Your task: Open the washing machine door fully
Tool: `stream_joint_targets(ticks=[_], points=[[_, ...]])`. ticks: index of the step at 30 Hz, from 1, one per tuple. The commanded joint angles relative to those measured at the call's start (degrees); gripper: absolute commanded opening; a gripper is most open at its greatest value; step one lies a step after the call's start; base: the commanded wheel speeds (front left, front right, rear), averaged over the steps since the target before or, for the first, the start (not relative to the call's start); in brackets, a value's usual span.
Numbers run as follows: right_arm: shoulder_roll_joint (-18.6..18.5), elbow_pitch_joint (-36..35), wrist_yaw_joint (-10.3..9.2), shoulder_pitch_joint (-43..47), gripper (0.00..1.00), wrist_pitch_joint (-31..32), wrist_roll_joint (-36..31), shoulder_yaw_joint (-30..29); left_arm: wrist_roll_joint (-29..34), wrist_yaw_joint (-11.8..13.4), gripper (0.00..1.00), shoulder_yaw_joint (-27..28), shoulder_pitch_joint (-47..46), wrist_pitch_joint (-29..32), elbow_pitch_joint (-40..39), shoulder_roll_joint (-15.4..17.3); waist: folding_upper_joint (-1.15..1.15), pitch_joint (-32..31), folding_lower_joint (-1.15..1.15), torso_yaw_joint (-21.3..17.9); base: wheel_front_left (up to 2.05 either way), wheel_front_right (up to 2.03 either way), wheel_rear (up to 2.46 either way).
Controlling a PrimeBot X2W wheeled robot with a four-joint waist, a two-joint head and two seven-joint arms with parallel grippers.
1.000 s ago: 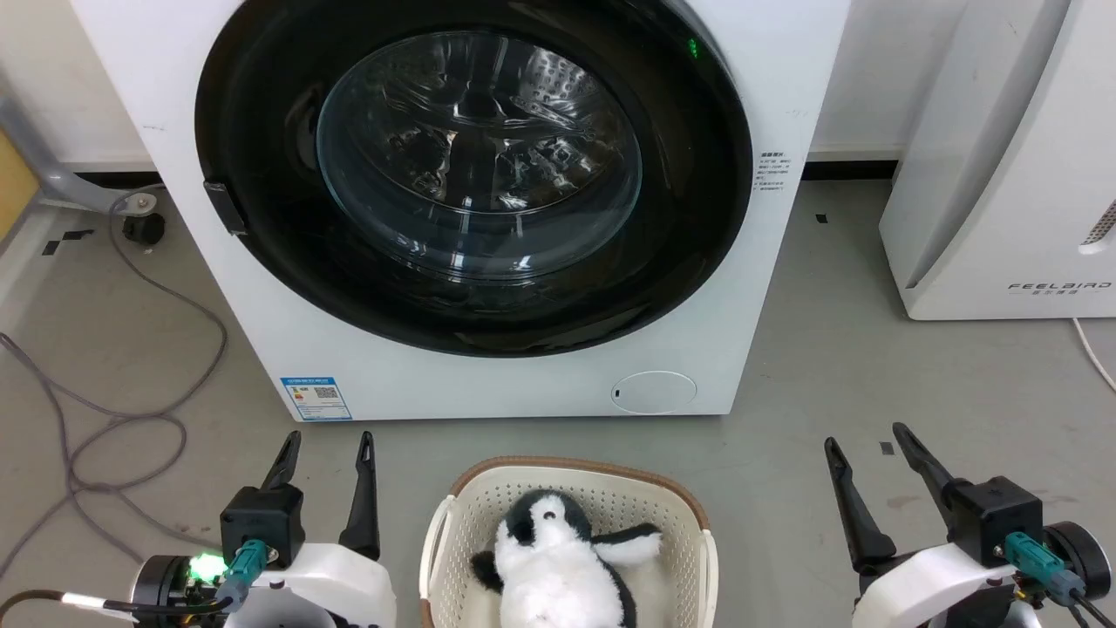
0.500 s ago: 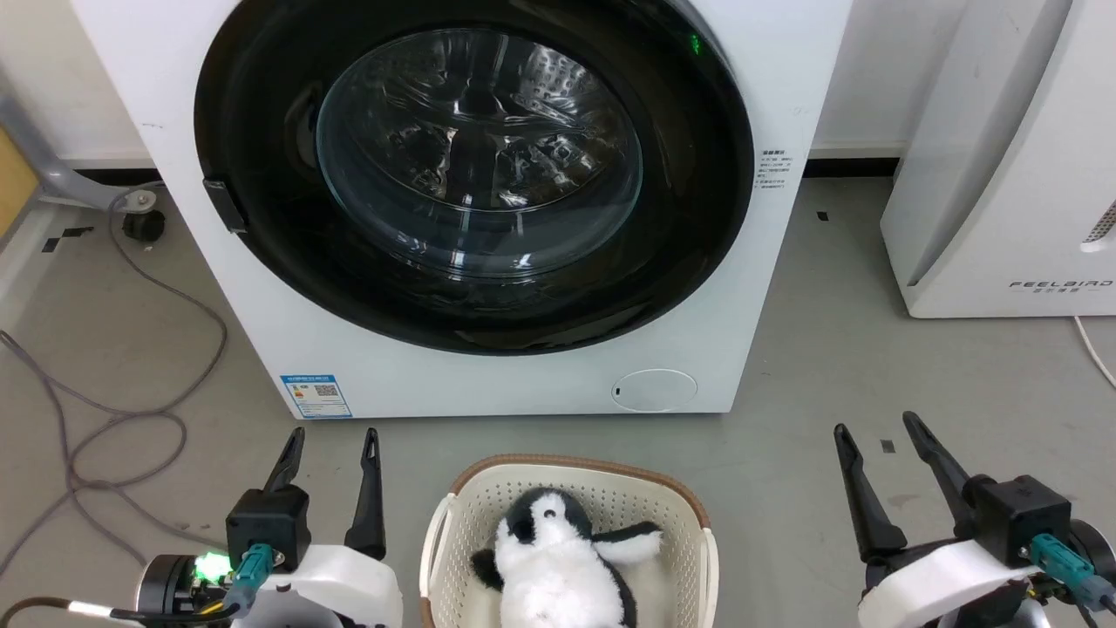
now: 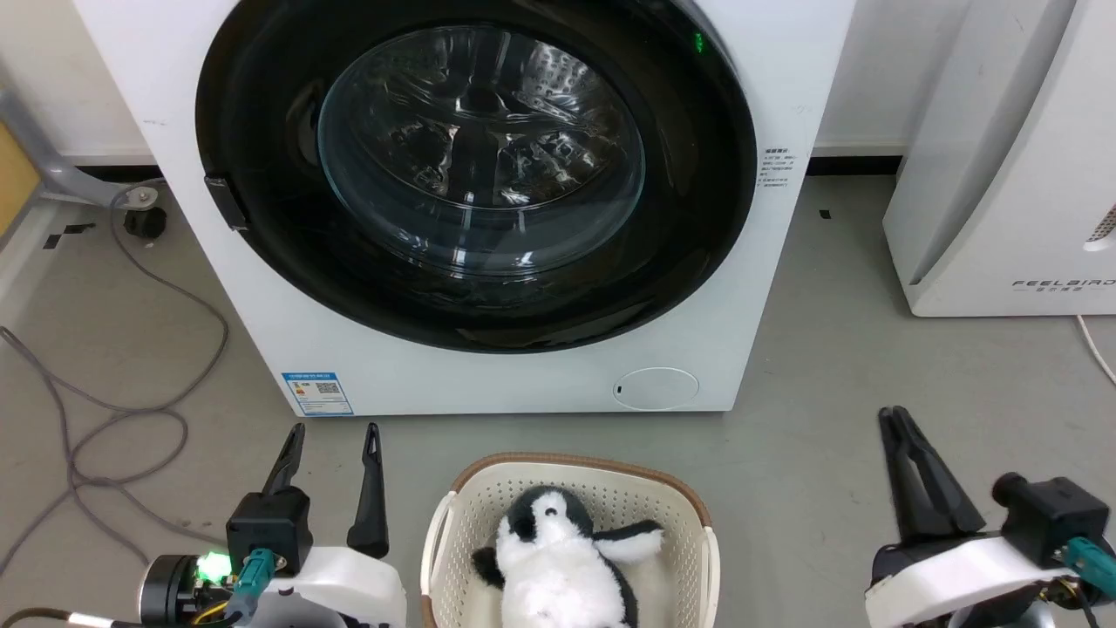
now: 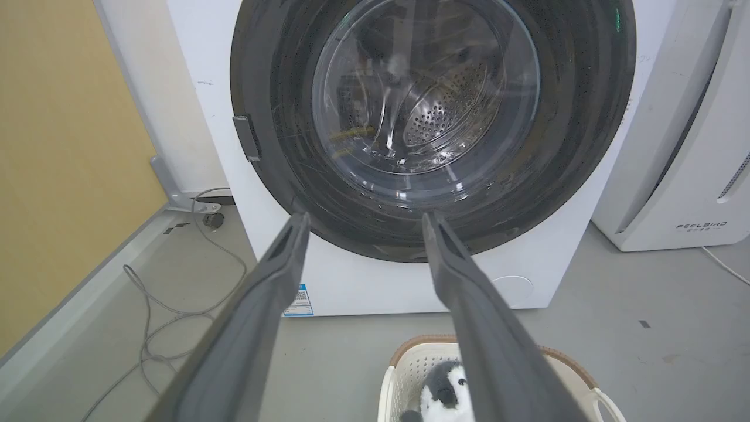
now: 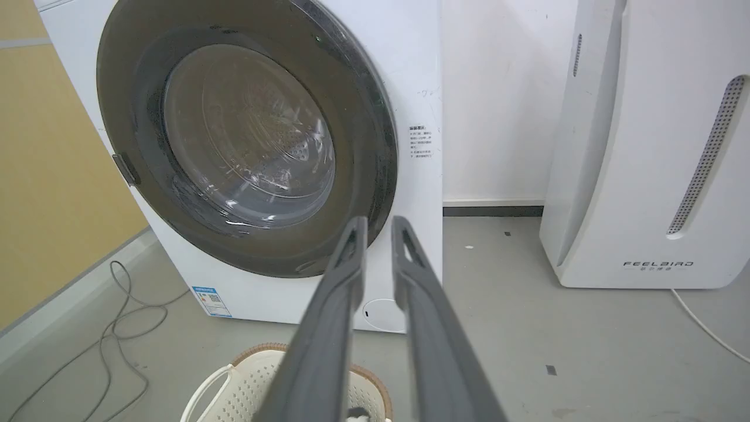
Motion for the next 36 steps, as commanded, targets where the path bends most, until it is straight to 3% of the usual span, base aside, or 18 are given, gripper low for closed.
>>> stream_joint_targets(ticks=[1, 16, 22, 36], points=[[0.0, 0.0, 0.01, -0.1, 0.0, -0.9, 4.5, -0.1, -0.4, 0.8, 1.0, -0.3, -0.6, -0.9, -0.3, 0.0, 0.0, 0.1, 0.0, 0.1, 0.0, 0.0, 0.0], [0.0, 2.5, 0.02, -1.3, 0.0, -2.6, 33.0, 0.4, -0.5, 1.9, 1.0, -0.8, -0.9, -2.7, -0.7, 0.0, 0.0, 0.7, 0.0, 0.4, 0.0, 0.0, 0.0], [0.0, 4.0, 0.02, -3.1, 0.0, -0.4, 43.0, -1.7, -0.5, 2.4, 1.0, -1.0, -1.4, -3.4, -0.9, 0.0, 0.0, 1.5, 0.0, 0.6, 0.0, 0.0, 0.0], [-0.3, 10.9, 0.03, -12.6, 0.0, 5.4, 54.1, -9.0, -0.6, 3.1, 1.0, -1.4, -3.7, -4.9, -1.5, 0.0, 0.0, 5.0, 0.0, 1.8, 0.0, 0.0, 0.0]])
